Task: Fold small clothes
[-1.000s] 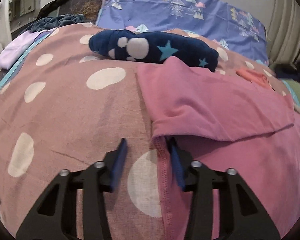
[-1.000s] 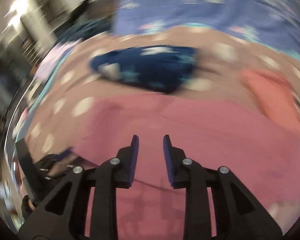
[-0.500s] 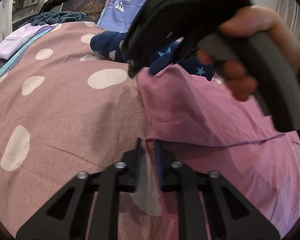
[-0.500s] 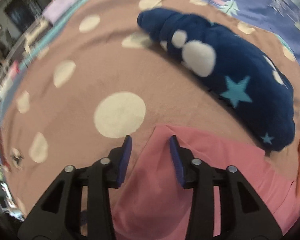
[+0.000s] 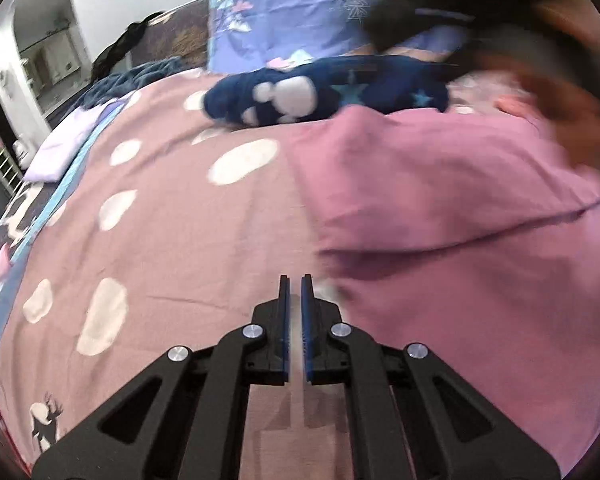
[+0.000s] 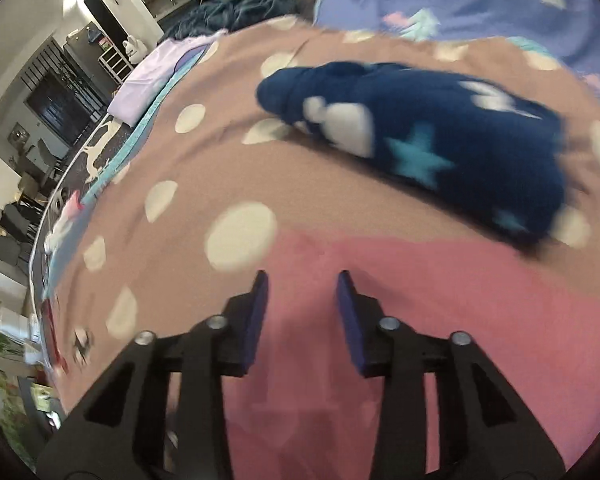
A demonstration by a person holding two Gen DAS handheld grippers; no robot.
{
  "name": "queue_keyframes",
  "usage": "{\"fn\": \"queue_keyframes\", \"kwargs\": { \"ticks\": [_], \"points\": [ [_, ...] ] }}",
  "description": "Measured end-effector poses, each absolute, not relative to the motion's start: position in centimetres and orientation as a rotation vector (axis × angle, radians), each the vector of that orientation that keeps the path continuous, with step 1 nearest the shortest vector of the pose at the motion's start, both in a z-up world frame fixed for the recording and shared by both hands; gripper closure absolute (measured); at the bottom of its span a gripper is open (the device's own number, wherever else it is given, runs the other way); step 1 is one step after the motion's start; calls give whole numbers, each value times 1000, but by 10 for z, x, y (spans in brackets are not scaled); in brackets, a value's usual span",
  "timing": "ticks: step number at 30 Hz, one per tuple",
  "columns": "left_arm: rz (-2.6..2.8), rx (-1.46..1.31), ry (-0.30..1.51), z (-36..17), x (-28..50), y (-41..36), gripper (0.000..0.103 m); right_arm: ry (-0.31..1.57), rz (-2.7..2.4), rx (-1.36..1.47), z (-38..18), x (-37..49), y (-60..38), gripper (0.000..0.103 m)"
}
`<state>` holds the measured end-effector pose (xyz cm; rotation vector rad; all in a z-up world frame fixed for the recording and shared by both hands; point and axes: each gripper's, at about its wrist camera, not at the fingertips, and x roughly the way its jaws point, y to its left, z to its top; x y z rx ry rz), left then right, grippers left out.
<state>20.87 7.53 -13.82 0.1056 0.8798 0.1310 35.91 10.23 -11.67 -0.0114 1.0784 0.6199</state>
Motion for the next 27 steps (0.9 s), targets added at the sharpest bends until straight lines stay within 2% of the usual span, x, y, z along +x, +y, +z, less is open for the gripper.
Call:
{"fn": "queue_keyframes", "kwargs": {
  "ticks": [2,5,6,7,8,11,13,14,15,17,20,23,25,26,27],
  "points": [
    [74,-37,888,-130,206,97,98,1057,615,8,-116,328,63,84],
    [-23,-262,809,-108,199,129,98,1096,584,39,-138,291,14,84],
    [-26,-270,773,-103,197,130,98,1115,551,41,-149,284,3,88],
    [-32,-270,753,-100,198,129,98,1134,512,51,-161,279,-8,95],
    [-50,-277,747,-100,202,127,98,1117,508,107,-171,274,-18,97],
    [-113,-306,792,-110,218,114,98,1108,498,225,-173,272,-29,95],
    [-84,-221,864,-124,233,96,97,1109,490,244,-168,270,-30,93],
    [-79,-192,869,-128,233,92,92,1097,490,234,-161,265,-31,90],
    [-74,-168,866,-129,234,89,80,1082,487,224,-157,262,-32,89],
    [-57,-121,854,-134,233,89,66,1028,458,196,-144,254,-46,85],
    [-60,-108,863,-140,229,94,65,970,319,229,-133,244,-96,79],
    [-79,-118,860,-139,226,98,63,962,164,377,-130,239,-163,72],
    [-96,-106,846,-134,220,98,49,973,104,479,-133,235,-198,68],
    [-94,-95,842,-133,219,97,35,981,98,526,-135,234,-212,62],
    [-87,-77,838,-132,218,94,31,988,111,552,-138,234,-219,58]
  ]
}}
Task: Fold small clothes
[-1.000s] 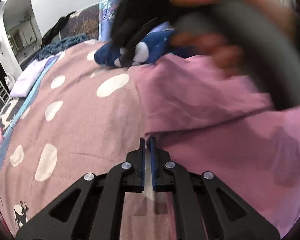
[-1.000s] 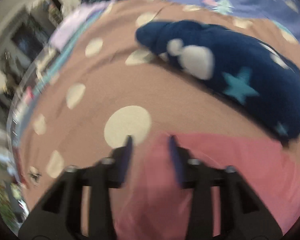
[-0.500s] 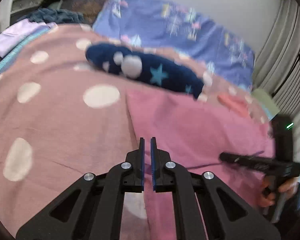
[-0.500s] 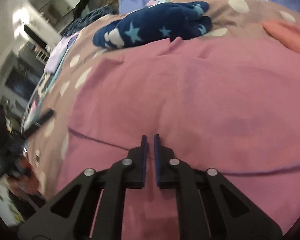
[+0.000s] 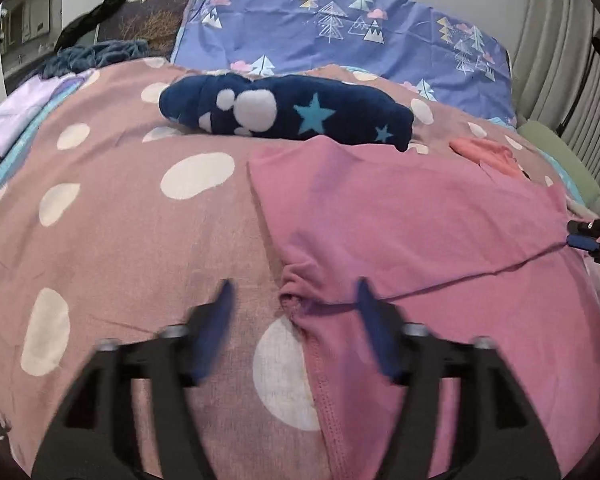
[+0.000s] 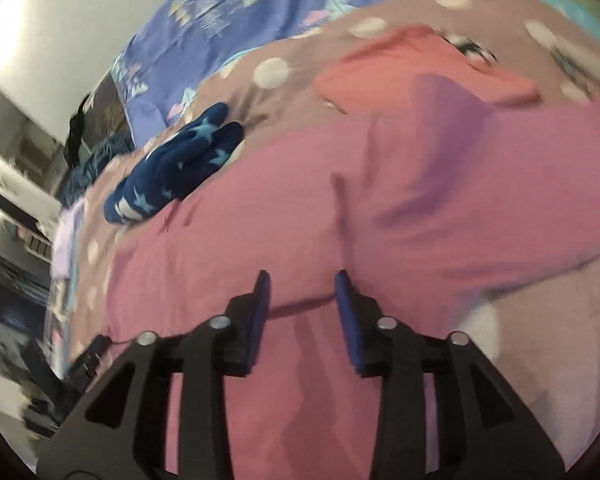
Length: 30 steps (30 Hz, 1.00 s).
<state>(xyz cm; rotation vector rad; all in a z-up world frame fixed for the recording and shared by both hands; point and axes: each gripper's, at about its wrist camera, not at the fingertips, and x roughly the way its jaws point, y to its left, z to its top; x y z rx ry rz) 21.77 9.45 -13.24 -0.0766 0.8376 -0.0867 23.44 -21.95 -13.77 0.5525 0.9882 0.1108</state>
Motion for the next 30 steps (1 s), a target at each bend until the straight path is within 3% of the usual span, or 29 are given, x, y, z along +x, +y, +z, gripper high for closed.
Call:
{"fn": "queue_keyframes", "kwargs": {
  "ticks": [1,3,4,5,7,13,15,19,27,30],
  "points": [
    [-85,-61,837,-133,217,92,31,995,135,571,-141,236,-223,54],
    [-91,-25,863,-139,220,86,31,1005,156,570,-148,244,-219,54],
    [-83,-10,887,-145,222,84,31,1004,144,547,-149,249,-215,73],
    [-76,-1,899,-149,224,83,30,1006,134,518,-149,255,-209,100],
    [-72,1,894,-150,224,84,30,1000,92,495,-141,262,-202,100],
    [6,-30,888,-148,226,99,30,740,82,440,-68,219,-206,100],
    [11,-36,890,-147,226,101,30,777,-29,395,-78,218,-218,99],
    [9,-4,893,-146,225,98,30,961,-60,410,-126,227,-232,71],
    [-85,-115,899,-137,223,103,30,822,-45,364,-96,217,-213,69],
    [-143,-177,871,-131,221,104,32,852,122,326,-87,242,-171,68]
  ]
}}
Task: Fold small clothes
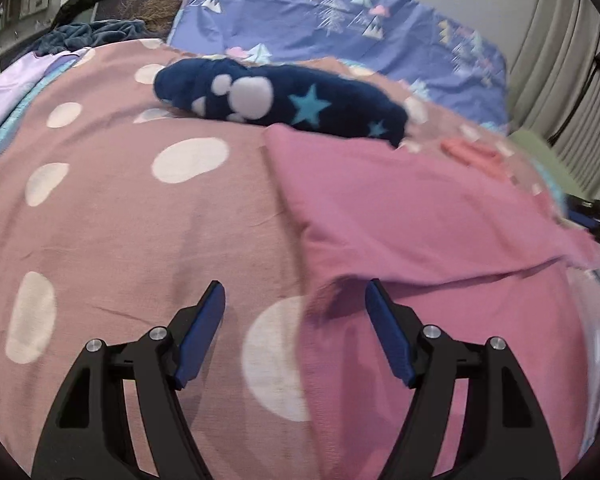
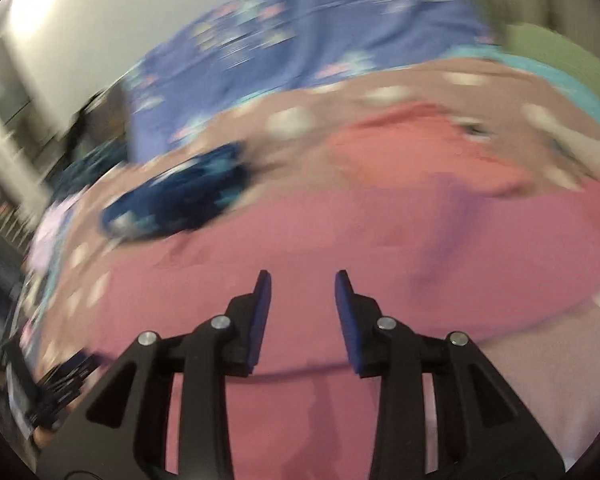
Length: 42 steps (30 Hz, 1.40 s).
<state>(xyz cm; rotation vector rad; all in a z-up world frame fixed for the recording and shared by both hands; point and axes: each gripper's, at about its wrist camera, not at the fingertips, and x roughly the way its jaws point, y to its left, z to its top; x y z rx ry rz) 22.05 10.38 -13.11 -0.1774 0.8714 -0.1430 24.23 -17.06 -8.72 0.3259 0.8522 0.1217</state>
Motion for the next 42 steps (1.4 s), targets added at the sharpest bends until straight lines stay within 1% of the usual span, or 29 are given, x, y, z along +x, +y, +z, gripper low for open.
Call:
{"fn": "queue_keyframes", "kwargs": {
  "ticks": [1,2,3,5,9,10,11,12,14,16,17,18,19,20,21,24,29,30,31,33,34,35,36,37,40,42],
  "points": [
    [-138,-167,865,-131,220,102,34,874,181,303,-86,253,-151,68],
    [-136,-158,865,-133,220,101,41,896,258,268,-85,266,-124,69],
    [-140,-160,870,-134,221,101,51,916,342,229,-84,280,-94,69],
    [-164,-218,886,-140,224,104,60,953,462,168,-86,302,-44,69],
    [-180,-258,878,-143,226,107,60,1074,588,144,-101,347,45,69],
    [-183,-259,875,-143,226,107,60,1100,608,135,-106,355,67,65],
    [-190,-257,869,-142,226,105,60,1119,612,119,-111,360,82,57],
    [-193,-252,867,-142,226,104,60,1139,603,97,-118,366,97,54],
    [-186,-243,866,-143,226,103,56,1163,574,48,-131,374,118,53],
    [-178,-245,865,-144,227,104,56,1176,557,8,-140,378,135,54],
    [-178,-249,863,-144,227,105,56,1175,547,-9,-144,379,141,74],
    [-176,-250,856,-143,227,105,60,1166,534,-27,-147,380,145,91],
    [-175,-248,848,-142,226,105,68,1157,510,-71,-150,381,151,101],
    [-185,-241,845,-141,226,105,92,1147,505,-82,-152,382,152,101],
    [-186,-227,855,-141,226,103,96,1130,512,-72,-151,382,153,102],
    [-82,-127,914,-139,227,96,97,1109,545,-60,-148,383,159,102],
    [-70,-77,951,-143,227,92,97,1106,587,-107,-165,384,178,102],
    [-71,-66,951,-143,226,92,95,1087,602,-106,-165,384,178,101],
    [-66,-51,950,-141,226,91,94,1072,611,-93,-163,383,175,99],
    [-72,-66,959,-139,224,95,90,1060,599,-38,-155,383,161,87],
    [-75,-76,961,-137,223,97,88,1064,588,-25,-152,382,156,78],
    [-82,-99,960,-134,222,104,85,1057,577,4,-143,378,141,78],
    [-92,-119,955,-130,221,108,84,1048,572,12,-136,372,131,81],
    [-105,-141,944,-125,219,113,85,1037,574,13,-127,361,116,86],
    [-85,-133,865,-103,210,119,85,1016,589,17,-118,321,73,87],
    [-101,-139,841,-97,206,116,86,1044,585,41,-129,298,47,87]
  ]
}}
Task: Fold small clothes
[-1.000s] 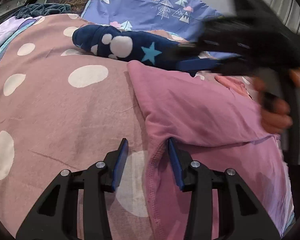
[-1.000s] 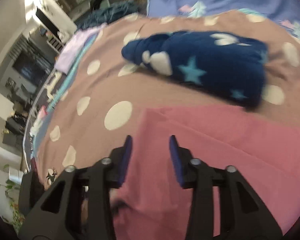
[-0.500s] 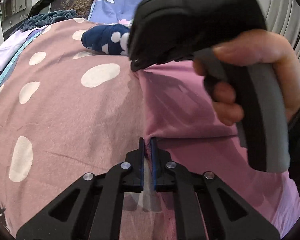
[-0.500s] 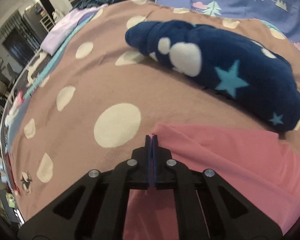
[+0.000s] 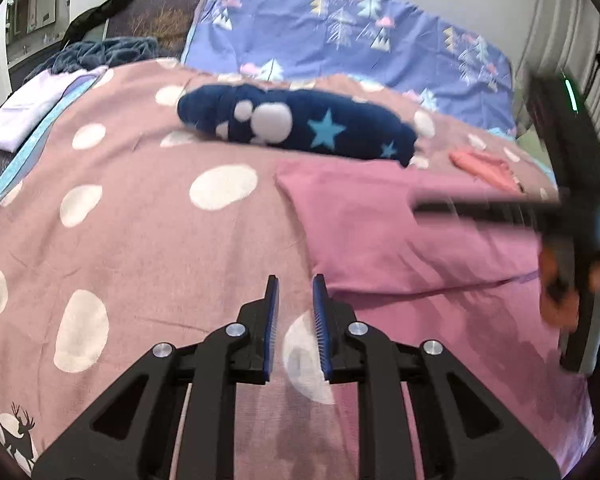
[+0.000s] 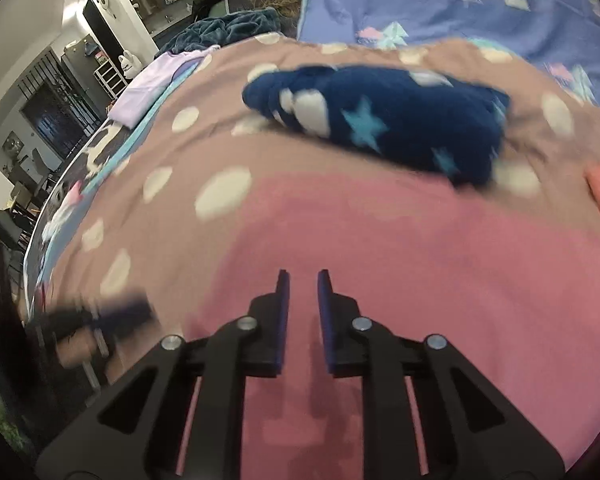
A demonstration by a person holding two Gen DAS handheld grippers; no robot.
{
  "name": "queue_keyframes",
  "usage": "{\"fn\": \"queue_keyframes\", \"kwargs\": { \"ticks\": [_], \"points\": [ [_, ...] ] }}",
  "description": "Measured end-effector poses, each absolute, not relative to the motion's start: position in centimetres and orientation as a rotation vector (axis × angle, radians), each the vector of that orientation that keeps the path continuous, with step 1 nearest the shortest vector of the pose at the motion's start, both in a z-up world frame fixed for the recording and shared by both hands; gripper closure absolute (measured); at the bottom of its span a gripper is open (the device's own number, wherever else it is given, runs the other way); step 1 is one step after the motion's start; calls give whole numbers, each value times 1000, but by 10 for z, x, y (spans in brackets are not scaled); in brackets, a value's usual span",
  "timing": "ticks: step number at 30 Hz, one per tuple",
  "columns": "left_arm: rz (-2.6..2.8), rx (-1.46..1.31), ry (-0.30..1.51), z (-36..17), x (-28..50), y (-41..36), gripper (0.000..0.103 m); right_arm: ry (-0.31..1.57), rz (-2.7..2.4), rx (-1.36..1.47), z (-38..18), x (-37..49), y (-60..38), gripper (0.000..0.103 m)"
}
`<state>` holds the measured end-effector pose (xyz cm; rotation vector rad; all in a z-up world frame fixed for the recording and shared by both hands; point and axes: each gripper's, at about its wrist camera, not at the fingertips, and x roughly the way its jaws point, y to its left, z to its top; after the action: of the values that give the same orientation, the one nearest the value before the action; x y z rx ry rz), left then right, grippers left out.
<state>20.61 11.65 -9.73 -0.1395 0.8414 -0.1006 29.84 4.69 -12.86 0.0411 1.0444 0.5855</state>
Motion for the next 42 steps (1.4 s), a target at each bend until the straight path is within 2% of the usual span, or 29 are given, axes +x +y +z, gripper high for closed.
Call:
{"fn": "queue_keyframes", "kwargs": {
  "ticks": [1,3,5,8,13,17,19,22,25,28,32,35,39,42],
  "points": [
    [-117,-147,828,-96,205,114,86,1068,574,56,-135,294,39,87],
    [-157,-151,804,-98,205,100,86,1145,512,110,-166,288,16,96],
    [-163,-113,824,-114,210,84,86,1120,518,260,-183,286,-4,102],
    [-93,7,909,-155,223,64,85,1144,514,401,-191,290,-17,103],
    [-100,13,892,-154,223,64,86,1044,564,314,-192,282,-12,103],
    [-81,-6,878,-149,220,68,86,1031,528,371,-179,268,-32,103],
    [-64,-22,854,-135,207,67,86,985,496,388,-160,253,-54,100],
    [-124,45,750,-99,199,42,85,822,456,377,-115,221,-117,97],
    [-167,91,731,-84,213,12,84,681,286,385,-77,195,-211,75],
    [-207,63,763,-89,242,-15,84,600,20,535,-62,166,-344,75],
    [-236,49,947,-154,282,-39,84,538,-238,837,-82,117,-496,76],
    [-231,60,896,-156,275,-41,83,495,-368,977,-103,86,-560,76],
    [-251,16,894,-156,275,-35,83,447,-422,1098,-127,65,-601,76],
    [-260,-4,889,-159,274,-33,82,461,-438,1130,-139,69,-605,72]
  ]
}}
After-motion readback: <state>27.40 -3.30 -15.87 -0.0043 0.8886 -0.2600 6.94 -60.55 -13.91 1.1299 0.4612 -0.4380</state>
